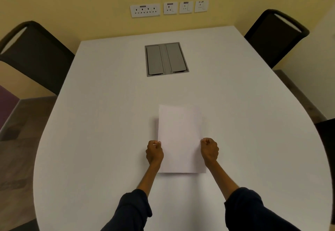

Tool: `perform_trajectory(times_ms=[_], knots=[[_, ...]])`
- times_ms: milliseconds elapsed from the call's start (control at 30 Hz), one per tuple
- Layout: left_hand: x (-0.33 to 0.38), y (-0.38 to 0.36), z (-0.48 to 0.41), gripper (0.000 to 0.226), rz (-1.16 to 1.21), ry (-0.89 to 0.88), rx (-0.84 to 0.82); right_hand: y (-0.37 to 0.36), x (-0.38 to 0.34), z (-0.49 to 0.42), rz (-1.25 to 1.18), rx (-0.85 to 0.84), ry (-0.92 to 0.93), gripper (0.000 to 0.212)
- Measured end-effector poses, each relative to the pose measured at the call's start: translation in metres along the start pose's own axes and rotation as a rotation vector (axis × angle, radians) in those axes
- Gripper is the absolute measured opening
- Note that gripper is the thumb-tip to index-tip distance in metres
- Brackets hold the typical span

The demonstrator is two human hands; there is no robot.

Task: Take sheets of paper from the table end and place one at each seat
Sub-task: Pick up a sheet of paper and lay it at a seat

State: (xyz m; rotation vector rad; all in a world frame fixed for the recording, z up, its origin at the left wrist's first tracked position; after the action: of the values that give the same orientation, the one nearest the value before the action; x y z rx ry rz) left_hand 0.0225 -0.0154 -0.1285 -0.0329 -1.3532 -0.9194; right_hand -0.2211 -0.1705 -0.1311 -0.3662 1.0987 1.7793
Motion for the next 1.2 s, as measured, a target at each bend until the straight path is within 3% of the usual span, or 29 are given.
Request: perform_trajectory(times_ms=[200,333,433,533,700,1200], knots=[[0.046,0.021,0.026,0.008,0.201,-0.168,-0.011,0.038,-0.013,0.029,-0.244,-0.051,0.021,0.019],[0.083,0.023,0.048,0.027,0.275,-0.263,-0.086,0.084,-0.023,0.053,-0.388,-0.04,0.113,0.013],[0.105,0.017,0.069,0.032,0.279,-0.339,-0.139,0.121,-0.021,0.066,-0.465,0.001,0.162,0.016],[0.123,0.006,0.091,0.016,0.299,-0.398,-0.17,0.156,-0.014,0.074,-0.545,0.042,0.194,0.015],[0.147,-0.012,0.131,0.027,0.281,-0.475,-0.218,0.21,0.002,0.083,-0.639,0.085,0.249,0.007],[0.245,-0.143,0.327,0.023,0.355,-0.624,-0.3,0.456,0.09,0.067,-0.765,0.23,0.352,0.007]])
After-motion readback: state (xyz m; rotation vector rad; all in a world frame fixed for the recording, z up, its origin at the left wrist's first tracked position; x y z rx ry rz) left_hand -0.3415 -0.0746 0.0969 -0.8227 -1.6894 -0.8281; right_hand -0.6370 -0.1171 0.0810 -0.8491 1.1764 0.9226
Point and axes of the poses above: each hand's wrist, its own z-axis away from the middle knuckle, its own y-axis out of the back of the hand, x = y × z, the point moved 9 cm from there along -z, towards the middle knuckle, and after that the axes turned 12 degrees about -y, right-handed, at the moved point
